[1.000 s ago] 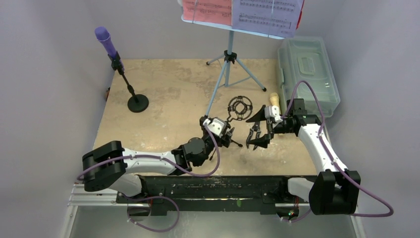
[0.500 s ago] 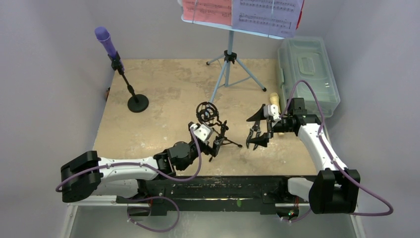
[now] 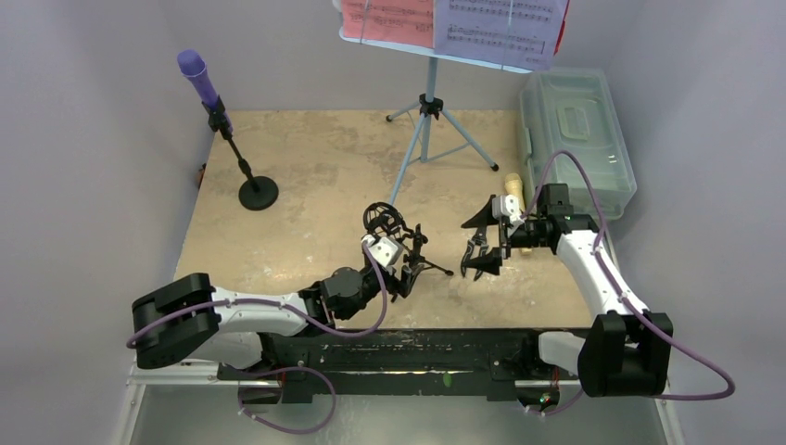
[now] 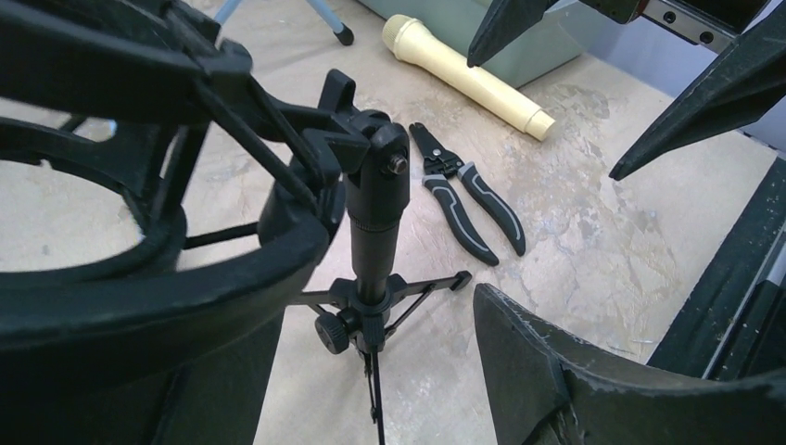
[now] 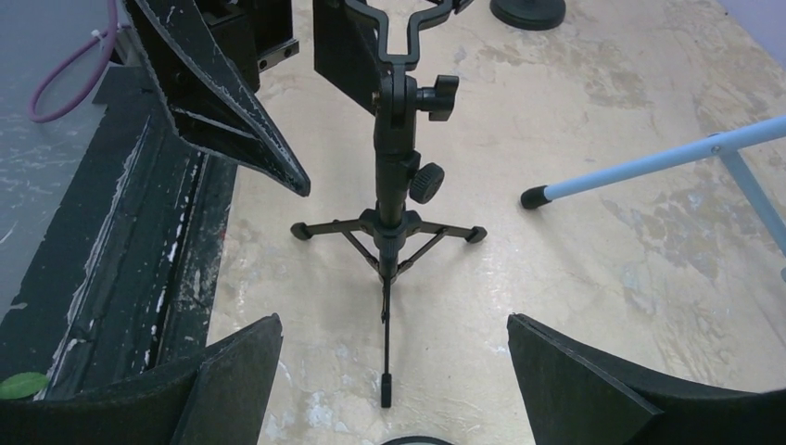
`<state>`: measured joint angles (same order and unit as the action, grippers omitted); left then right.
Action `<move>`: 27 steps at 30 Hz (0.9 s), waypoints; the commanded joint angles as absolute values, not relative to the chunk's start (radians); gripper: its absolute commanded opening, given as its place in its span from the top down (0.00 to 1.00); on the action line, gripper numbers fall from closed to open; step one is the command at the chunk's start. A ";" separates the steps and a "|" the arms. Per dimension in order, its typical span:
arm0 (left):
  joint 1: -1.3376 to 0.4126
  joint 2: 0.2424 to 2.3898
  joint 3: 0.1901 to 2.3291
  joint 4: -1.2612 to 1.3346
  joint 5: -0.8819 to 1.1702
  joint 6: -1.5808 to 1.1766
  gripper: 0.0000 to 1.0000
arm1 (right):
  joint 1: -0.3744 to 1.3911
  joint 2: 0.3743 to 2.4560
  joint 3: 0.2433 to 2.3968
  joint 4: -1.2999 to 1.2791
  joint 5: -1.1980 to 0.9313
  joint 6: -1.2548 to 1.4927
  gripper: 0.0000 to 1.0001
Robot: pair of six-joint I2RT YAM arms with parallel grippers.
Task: Pack up the instrument practice props
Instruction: Pick up the microphone stand at the center of the board.
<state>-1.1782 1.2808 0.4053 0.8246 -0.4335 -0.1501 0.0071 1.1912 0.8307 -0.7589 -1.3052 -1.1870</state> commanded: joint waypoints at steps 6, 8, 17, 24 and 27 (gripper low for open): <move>-1.171 1.301 0.370 0.908 -0.437 -0.153 0.35 | 0.150 1.203 0.802 -0.594 -1.264 -1.045 0.06; -1.170 1.313 0.369 0.909 -0.437 -0.142 0.37 | 0.200 1.221 0.800 -0.541 -1.236 -1.007 0.03; -1.170 1.245 0.326 0.842 -0.439 -0.167 0.49 | 0.330 1.350 0.891 -0.316 -1.178 -0.798 0.01; -1.171 1.141 0.267 0.811 -0.439 -0.215 0.50 | 0.394 1.408 0.931 -0.231 -1.201 -0.707 0.03; -1.171 1.106 0.268 0.782 -0.442 -0.216 0.50 | 0.419 1.435 0.947 -0.239 -1.214 -0.707 0.08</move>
